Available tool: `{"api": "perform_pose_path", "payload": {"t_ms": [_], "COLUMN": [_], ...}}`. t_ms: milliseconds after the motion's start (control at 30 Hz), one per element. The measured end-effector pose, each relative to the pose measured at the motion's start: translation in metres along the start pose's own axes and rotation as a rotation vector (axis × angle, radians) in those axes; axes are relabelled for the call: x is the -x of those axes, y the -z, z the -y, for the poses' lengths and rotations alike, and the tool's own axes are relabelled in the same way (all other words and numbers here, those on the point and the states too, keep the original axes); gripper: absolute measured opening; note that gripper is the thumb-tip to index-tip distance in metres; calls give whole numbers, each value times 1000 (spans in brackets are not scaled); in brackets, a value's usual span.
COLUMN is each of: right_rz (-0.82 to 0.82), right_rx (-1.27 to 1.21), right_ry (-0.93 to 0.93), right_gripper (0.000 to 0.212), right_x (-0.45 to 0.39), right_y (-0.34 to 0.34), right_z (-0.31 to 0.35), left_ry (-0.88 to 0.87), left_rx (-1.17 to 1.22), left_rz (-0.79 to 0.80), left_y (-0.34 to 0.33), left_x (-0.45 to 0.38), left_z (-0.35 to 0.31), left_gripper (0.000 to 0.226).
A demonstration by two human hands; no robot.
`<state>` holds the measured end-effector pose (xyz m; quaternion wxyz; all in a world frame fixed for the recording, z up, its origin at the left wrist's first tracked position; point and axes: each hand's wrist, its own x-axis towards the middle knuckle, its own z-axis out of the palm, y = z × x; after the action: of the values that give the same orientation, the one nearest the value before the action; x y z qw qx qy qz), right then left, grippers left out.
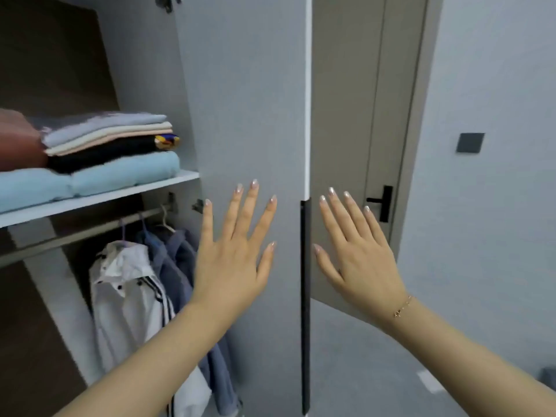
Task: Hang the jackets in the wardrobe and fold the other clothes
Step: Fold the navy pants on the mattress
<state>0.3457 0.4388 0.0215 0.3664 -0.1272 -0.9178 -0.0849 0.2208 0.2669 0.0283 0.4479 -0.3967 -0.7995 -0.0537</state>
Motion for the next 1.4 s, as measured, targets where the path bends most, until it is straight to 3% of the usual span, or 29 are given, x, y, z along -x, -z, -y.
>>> {"api": "perform_pose_path", "payload": {"t_ms": [300,533,867,1033,1200,1333,1400], "right_rz": [91,227,460,600,613,658,706], "right_rx": [225,362,369,257,140,103,127], "right_ry": [-426,-733,-1298,-1621,-1798,-1792,-1795], "right_gripper": [65,66,63,60,58,67,75], "right_x": [184,359,566,673,763,821,844], "right_y": [50,84,57,-8,-101,-175,-200], "right_z": [-229,-386,-504,-542,-599,-640,-651], "left_ry": [-352,-622,-976,-1136,-1039,-701,-531], "left_rx": [447,722,932,940,1072,1269,1324], "left_rz": [42,203,537,865,1230,1477,1597], "left_y": [-32,-43,-108,-188,-274,-323,-340], "left_x": [-36,-24,42,96,155,196,214], "left_z": [-319,-591,-853,-972,-1079,-1164,-1206], "left_gripper": [64,64,61,60,56,48,54]}}
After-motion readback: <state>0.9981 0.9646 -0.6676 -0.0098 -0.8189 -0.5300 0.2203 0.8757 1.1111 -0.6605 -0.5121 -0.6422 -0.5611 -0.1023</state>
